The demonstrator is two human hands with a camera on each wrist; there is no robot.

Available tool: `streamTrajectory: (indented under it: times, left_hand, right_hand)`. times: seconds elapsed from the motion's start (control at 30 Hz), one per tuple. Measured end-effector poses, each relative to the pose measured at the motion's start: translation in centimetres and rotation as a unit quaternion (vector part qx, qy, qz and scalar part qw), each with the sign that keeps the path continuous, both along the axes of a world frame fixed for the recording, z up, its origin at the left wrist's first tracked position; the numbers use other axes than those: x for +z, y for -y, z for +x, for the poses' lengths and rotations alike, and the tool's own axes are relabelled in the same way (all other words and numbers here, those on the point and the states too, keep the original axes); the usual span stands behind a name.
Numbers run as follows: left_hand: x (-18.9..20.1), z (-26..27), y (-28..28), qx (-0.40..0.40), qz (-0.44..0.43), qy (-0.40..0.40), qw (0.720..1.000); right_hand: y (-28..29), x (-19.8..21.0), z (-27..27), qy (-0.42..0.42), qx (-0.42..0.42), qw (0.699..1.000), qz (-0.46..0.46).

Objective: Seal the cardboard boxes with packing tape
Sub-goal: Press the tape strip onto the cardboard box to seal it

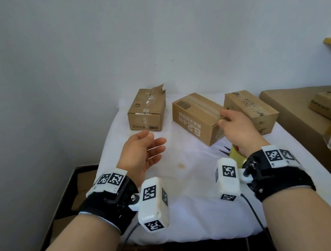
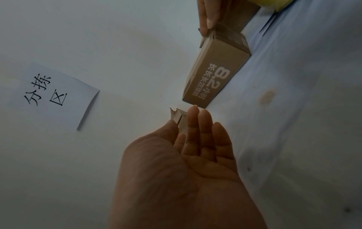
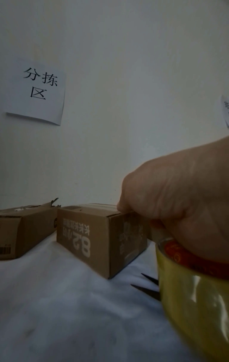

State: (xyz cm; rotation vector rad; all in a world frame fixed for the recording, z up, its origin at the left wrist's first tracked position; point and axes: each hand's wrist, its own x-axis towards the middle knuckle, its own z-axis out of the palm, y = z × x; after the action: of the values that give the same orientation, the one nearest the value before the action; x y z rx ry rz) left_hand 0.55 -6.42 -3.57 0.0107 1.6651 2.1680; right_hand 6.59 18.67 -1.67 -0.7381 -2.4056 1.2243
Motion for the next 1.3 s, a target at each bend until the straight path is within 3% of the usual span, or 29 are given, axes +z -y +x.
streamTrajectory:
  times: [0.23, 0.47, 0.53, 0.63, 0.73, 0.93, 1.07, 1.2, 1.3]
  left_hand:
    - [0.2, -0.6, 1.2, 0.0, -0.015, -0.003, 1.0]
    - [0.8, 0.1, 1.1, -0.003, -0.024, -0.01, 1.0]
    - [0.9, 0.5, 1.0, -0.007, -0.035, -0.015, 0.999]
    - [1.1, 1.2, 0.9, -0.019, -0.059, -0.032, 0.998]
    - [1.0, 1.7, 0.3, -0.046, -0.081, -0.067, 0.993]
    - [1.1, 2.2, -1.7, -0.109, -0.081, -0.084, 0.987]
    - [1.2, 1.8, -2.1, -0.081, -0.082, -0.064, 0.991]
    - [0.8, 1.2, -1.5, -0.049, -0.113, -0.053, 0.991]
    - [0.4, 1.0, -1.2, -0.063, -0.129, -0.074, 0.987]
  right_hand:
    - [1.1, 2.1, 0.3, 0.047, -0.048, 0.998, -0.017]
    - [3.4, 6.5, 1.9, 0.162, 0.026, 0.985, -0.06]
    - [3.6, 6.9, 2.3, 0.152, 0.028, 0.985, -0.079]
    - [3.5, 6.3, 3.0, 0.055, -0.007, 0.996, -0.066]
    - [3.5, 4.7, 3.3, 0.012, -0.011, 0.997, -0.075]
    - [3.8, 2.3, 2.2, 0.048, 0.052, 0.993, -0.099]
    - [3.8, 3.5, 2.8, 0.07, 0.068, 0.987, -0.124]
    - [3.1, 3.1, 3.1, 0.028, 0.021, 0.997, -0.074]
    - [3.8, 2.7, 3.0, 0.044, 0.064, 0.994, -0.074]
